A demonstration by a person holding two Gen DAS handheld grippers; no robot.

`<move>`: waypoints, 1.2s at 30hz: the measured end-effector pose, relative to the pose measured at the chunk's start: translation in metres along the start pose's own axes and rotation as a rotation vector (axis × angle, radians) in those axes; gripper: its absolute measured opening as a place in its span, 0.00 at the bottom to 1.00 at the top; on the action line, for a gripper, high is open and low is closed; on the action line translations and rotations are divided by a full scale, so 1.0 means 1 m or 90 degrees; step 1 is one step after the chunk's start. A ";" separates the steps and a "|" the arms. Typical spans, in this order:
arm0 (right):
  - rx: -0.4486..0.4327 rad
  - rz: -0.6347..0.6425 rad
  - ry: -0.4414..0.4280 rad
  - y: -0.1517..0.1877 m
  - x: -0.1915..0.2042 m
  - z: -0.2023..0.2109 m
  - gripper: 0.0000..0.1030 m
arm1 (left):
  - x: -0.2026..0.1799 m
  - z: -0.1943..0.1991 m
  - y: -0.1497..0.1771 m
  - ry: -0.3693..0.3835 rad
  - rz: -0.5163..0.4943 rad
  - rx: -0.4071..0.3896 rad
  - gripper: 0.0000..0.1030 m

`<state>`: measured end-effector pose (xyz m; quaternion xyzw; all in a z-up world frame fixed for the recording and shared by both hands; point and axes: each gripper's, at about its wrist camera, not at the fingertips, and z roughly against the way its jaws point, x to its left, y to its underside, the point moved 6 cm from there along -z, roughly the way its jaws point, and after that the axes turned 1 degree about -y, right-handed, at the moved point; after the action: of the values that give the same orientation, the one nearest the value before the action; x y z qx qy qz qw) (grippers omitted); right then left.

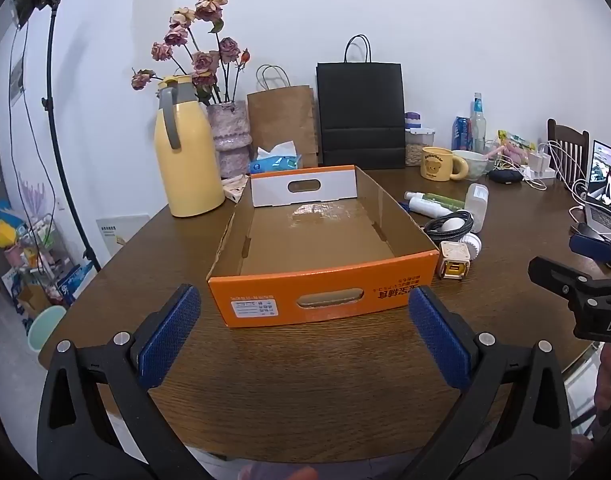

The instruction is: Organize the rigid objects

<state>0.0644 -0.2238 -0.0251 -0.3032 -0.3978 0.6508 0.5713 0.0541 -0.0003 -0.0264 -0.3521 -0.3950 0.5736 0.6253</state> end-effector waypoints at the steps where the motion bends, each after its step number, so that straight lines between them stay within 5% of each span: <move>1: 0.006 -0.001 0.000 0.000 0.000 0.000 1.00 | 0.000 0.000 0.000 0.000 0.001 0.001 1.00; 36: 0.004 0.003 -0.021 0.000 0.010 0.001 1.00 | 0.003 0.001 0.000 0.006 0.017 -0.002 1.00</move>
<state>0.0618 -0.2145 -0.0239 -0.2916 -0.4042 0.6585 0.5639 0.0534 0.0026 -0.0260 -0.3612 -0.3882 0.5792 0.6191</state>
